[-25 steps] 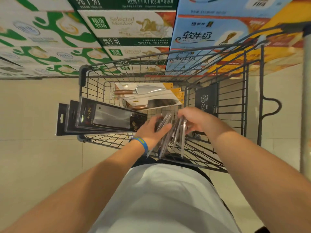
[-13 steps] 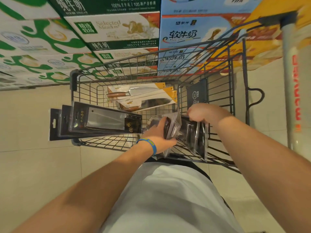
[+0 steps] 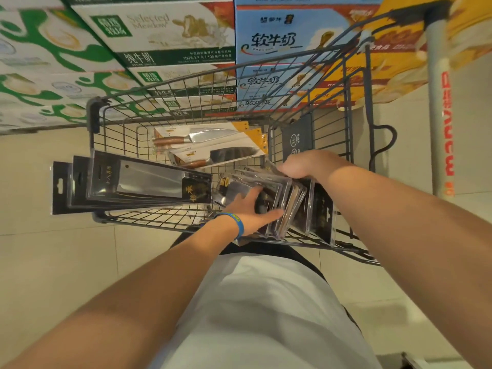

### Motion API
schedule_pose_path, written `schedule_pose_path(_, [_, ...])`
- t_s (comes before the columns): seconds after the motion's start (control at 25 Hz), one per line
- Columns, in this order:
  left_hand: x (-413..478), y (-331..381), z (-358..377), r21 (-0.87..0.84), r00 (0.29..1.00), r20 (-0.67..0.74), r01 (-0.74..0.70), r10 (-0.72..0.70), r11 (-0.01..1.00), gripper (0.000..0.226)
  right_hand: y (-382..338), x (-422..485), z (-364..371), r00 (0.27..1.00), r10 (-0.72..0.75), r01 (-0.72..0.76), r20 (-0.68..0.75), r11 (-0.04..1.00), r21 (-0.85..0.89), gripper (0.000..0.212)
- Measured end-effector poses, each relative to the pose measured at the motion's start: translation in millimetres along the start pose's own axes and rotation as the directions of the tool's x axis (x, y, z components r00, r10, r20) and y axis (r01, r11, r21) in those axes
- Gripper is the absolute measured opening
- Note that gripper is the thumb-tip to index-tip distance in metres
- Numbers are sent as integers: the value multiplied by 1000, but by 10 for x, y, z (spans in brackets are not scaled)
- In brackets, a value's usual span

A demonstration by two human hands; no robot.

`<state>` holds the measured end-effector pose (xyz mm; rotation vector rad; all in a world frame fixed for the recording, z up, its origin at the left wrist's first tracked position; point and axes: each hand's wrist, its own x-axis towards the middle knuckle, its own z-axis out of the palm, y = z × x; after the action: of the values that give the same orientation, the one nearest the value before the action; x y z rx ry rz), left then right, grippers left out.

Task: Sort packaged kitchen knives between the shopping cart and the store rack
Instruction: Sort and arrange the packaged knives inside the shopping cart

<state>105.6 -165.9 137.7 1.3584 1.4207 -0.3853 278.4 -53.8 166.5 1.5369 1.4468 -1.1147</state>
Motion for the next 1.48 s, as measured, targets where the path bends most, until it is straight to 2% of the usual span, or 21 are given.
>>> schedule_pose_path(0.16, [78, 61, 62, -73, 994, -110, 5, -13, 997, 81, -137, 160, 3, 996, -49, 36, -78, 987, -156, 37])
schedule_pose_path(0.24, [70, 58, 83, -160, 994, -108, -28, 11, 987, 82, -165, 232, 16, 998, -22, 11, -67, 985, -173, 40])
schedule_pose_path(0.32, [33, 47, 88, -196, 997, -73, -44, 30, 980, 94, -150, 289, 29, 1000, 11, -14, -16, 988, -153, 39])
schedule_pose_path(0.44, [56, 35, 95, -138, 998, -37, -57, 53, 989, 102, -61, 421, 48, 998, 65, -63, 21, 996, -65, 25])
schedule_pose_path(0.56, [94, 1, 97, -183, 995, -17, -98, 96, 978, 91, -1, 549, 37, 996, 69, -72, 53, 996, 53, 32])
schedule_pose_path(0.64, [102, -41, 116, -206, 991, -46, -134, 128, 969, 82, 26, 613, 34, 996, 61, -66, 72, 996, 68, 35])
schedule_pose_path(0.8, [106, -3, 130, -252, 992, -83, -109, 91, 961, 85, 137, 765, 23, 983, 32, -80, 179, 960, 267, 34])
schedule_pose_path(0.88, [96, 31, 154, -221, 989, -124, -109, 83, 969, 84, 158, 798, -22, 975, 34, -90, 221, 964, 249, 31])
schedule_pose_path(0.96, [69, 47, 175, -210, 982, -176, -98, 61, 973, 79, 145, 822, -42, 969, 6, -46, 247, 986, 158, 29])
schedule_pose_path(1.08, [130, 74, 180, -213, 981, -194, -25, -17, 977, 69, 65, 818, 74, 981, -86, 97, 176, 994, -58, 31])
schedule_pose_path(1.2, [231, 136, 135, -168, 987, -140, 59, -83, 984, 65, 13, 791, 177, 992, -102, 115, 79, 977, -180, 35])
schedule_pose_path(1.36, [290, 144, 31, -211, 989, -139, 14, -45, 977, 55, -34, 657, -85, 995, -100, 98, -16, 991, -88, 53])
schedule_pose_path(1.48, [310, 122, -35, -221, 988, -155, -11, -24, 975, 55, -105, 505, -374, 993, -119, 121, -23, 985, 126, 59])
